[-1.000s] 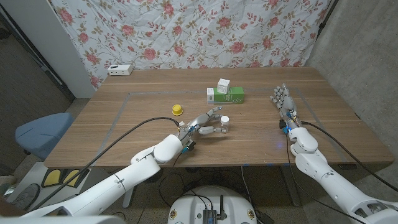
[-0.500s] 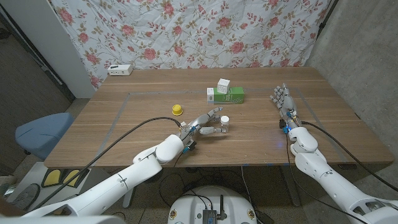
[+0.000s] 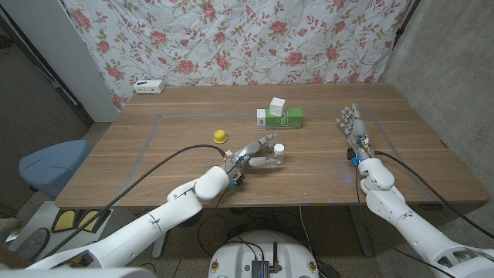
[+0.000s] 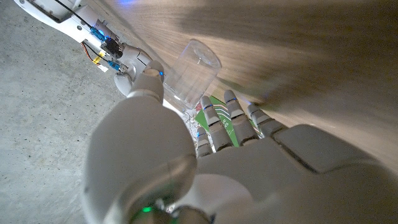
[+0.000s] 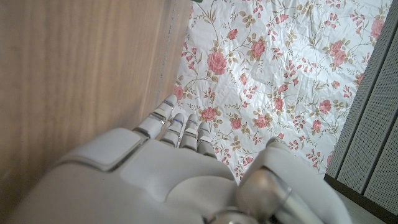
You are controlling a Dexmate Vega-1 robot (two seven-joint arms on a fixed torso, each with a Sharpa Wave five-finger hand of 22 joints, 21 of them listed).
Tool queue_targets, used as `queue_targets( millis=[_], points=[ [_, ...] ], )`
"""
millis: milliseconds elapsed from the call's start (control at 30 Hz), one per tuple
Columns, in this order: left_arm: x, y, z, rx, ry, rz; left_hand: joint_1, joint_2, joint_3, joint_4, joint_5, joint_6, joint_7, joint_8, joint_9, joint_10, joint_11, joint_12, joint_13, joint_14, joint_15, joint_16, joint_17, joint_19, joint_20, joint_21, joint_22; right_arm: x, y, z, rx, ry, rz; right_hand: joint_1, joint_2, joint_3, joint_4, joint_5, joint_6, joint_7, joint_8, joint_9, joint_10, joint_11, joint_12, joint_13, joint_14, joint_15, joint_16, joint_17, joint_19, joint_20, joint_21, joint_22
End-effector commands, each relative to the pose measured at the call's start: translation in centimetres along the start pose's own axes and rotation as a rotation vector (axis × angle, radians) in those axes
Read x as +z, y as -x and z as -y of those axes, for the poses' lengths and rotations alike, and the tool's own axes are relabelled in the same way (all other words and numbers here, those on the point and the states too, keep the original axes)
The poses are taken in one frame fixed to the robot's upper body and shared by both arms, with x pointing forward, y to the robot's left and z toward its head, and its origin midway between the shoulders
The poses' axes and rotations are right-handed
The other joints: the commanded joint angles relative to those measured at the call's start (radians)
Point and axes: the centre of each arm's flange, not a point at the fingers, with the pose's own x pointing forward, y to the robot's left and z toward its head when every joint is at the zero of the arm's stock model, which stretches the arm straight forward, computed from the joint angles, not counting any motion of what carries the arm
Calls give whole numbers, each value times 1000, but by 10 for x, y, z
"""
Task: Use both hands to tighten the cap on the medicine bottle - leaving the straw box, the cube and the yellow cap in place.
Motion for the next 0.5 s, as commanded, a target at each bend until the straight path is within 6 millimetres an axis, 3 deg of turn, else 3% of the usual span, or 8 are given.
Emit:
queue_targets(
  millis=[33, 500],
  points=[
    [1, -6, 0, 1, 0, 11, 18, 6, -7, 1, -4, 16, 0, 3, 2, 30, 2, 6, -1, 27, -169, 5, 2, 23, -23, 6, 0, -2, 0, 2, -10, -5, 4, 1, 1, -5, -2, 7, 3, -6, 4, 2, 2, -5, -2, 1, 3, -6, 2, 1, 3, -60, 4, 5],
    [4, -4, -1, 30, -13, -2, 48, 21, -21, -1, -31, 75, 65, 4, 2, 108, -1, 5, -1, 107, -170, 7, 3, 65, -57, 5, 0, -5, 5, 7, -27, -13, 7, 1, 3, -6, -2, 8, 3, -8, 4, 2, 2, -6, -2, 1, 4, -6, 1, 1, 4, -59, 4, 5]
  ],
)
